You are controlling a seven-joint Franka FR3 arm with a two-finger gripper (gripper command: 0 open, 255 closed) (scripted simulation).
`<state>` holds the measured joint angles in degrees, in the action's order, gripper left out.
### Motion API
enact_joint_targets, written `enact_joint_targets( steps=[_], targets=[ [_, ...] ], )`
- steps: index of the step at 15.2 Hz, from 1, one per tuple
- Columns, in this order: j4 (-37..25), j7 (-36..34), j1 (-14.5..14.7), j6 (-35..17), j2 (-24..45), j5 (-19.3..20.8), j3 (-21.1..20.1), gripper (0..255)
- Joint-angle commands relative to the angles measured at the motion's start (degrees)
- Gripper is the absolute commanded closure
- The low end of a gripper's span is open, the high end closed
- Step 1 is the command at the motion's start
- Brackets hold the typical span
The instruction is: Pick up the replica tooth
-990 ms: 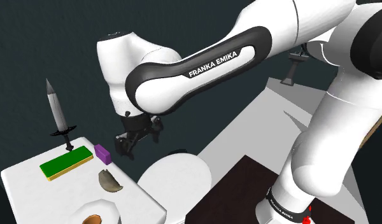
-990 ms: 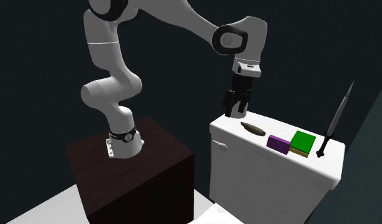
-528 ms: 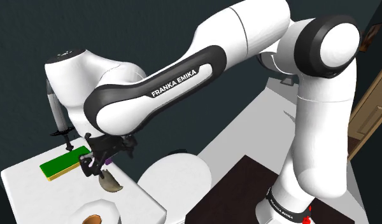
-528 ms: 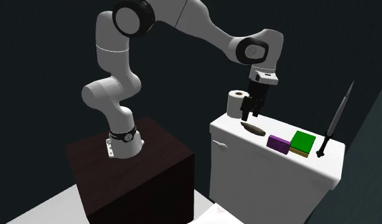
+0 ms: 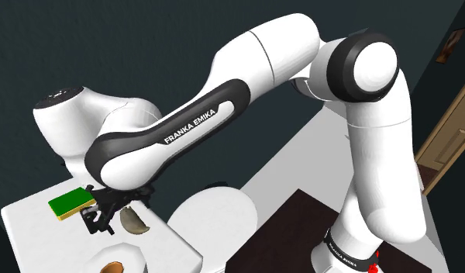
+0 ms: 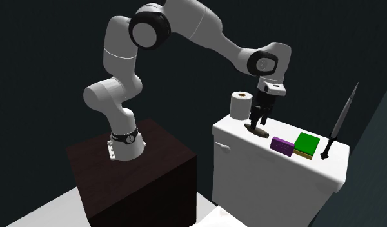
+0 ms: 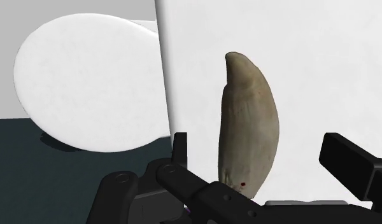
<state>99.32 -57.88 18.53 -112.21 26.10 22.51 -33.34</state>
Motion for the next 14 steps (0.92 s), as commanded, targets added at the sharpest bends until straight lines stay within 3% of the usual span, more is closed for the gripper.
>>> enact_joint_targets(
  steps=[1,3,4,14],
  targets=[
    [0.76,-0.45,0.11,-1.30,0.65,0.53,0.26,0],
    [0.91,-0.57,0.15,-1.62,0.86,0.68,0.34,0],
    [0.76,-0.55,0.18,-1.54,0.94,0.70,0.36,255],
    [0.66,-0.36,0.07,-1.06,0.48,0.41,0.20,255]
  ],
)
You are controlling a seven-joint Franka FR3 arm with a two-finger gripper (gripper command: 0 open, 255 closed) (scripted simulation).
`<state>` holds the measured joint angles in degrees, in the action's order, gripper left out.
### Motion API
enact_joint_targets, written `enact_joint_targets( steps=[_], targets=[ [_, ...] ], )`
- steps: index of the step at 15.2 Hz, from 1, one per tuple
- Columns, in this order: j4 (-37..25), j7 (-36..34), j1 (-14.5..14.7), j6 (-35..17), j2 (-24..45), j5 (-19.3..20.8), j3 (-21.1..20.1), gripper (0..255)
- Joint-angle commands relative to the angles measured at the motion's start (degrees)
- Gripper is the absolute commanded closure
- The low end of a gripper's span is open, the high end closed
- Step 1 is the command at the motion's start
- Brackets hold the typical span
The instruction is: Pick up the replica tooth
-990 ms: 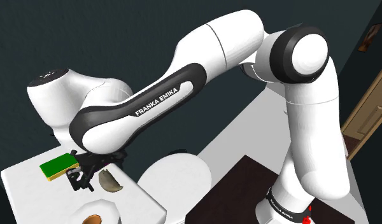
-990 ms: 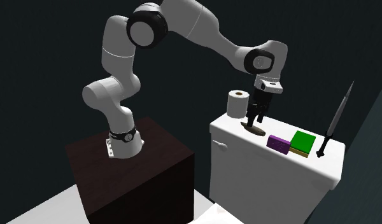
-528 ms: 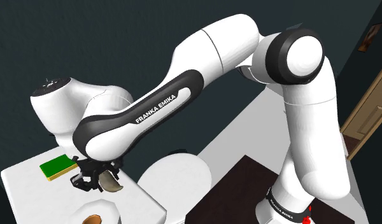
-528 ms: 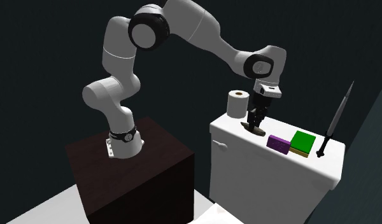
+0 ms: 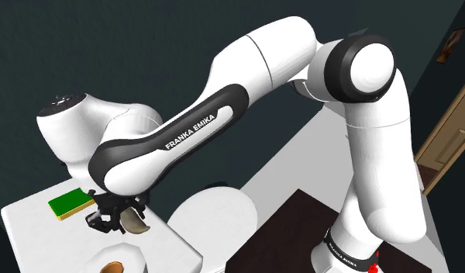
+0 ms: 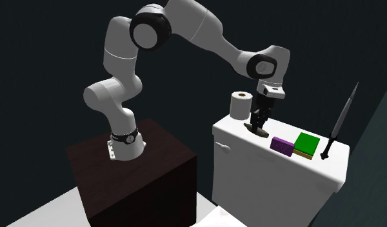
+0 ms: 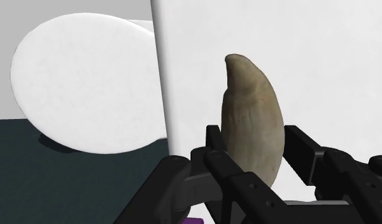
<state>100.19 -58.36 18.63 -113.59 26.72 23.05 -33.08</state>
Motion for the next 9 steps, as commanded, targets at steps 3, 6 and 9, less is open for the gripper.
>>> enact_joint_targets(
  steps=[3,6,9],
  targets=[
    [-1.07,0.76,-0.24,2.06,-1.22,-0.91,-0.46,255],
    [-2.06,1.37,-0.42,3.83,-2.22,-1.65,-0.82,255],
    [-3.17,1.96,-0.55,5.66,-3.14,-2.33,-1.14,255]
  ],
)
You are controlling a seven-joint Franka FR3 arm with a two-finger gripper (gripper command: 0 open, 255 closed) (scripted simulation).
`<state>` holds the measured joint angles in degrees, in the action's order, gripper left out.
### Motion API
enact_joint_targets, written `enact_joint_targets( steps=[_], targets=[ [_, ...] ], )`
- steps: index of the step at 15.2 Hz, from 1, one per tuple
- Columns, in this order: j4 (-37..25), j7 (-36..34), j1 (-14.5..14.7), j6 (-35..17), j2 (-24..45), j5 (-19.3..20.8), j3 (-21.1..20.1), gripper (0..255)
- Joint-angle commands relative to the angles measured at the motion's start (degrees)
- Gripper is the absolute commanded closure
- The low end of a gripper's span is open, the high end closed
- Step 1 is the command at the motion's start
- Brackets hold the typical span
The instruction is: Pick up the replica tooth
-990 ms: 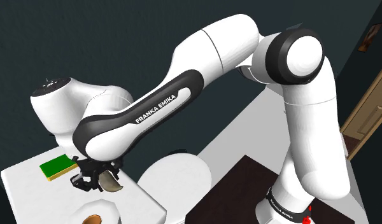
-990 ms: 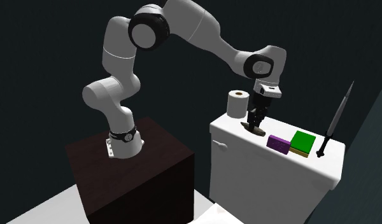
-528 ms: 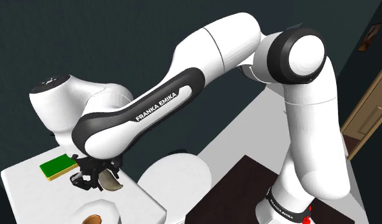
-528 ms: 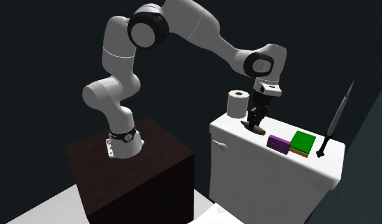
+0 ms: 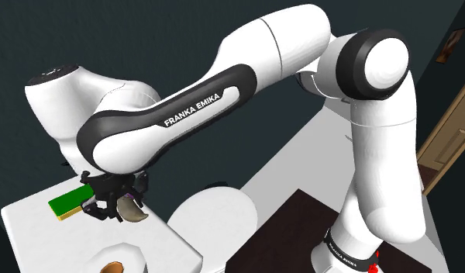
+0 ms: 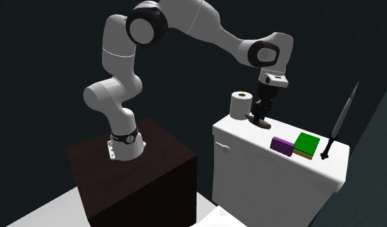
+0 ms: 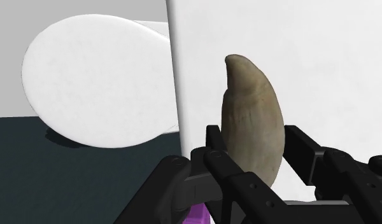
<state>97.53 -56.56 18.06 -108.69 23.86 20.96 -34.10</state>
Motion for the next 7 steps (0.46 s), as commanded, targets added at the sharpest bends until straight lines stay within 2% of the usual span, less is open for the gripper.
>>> enact_joint_targets(
  steps=[1,7],
  targets=[
    [-0.91,0.36,-0.02,1.37,-0.56,-0.45,-0.22,255],
    [-2.73,1.12,-0.11,4.00,-1.63,-1.26,-0.58,255]
  ],
)
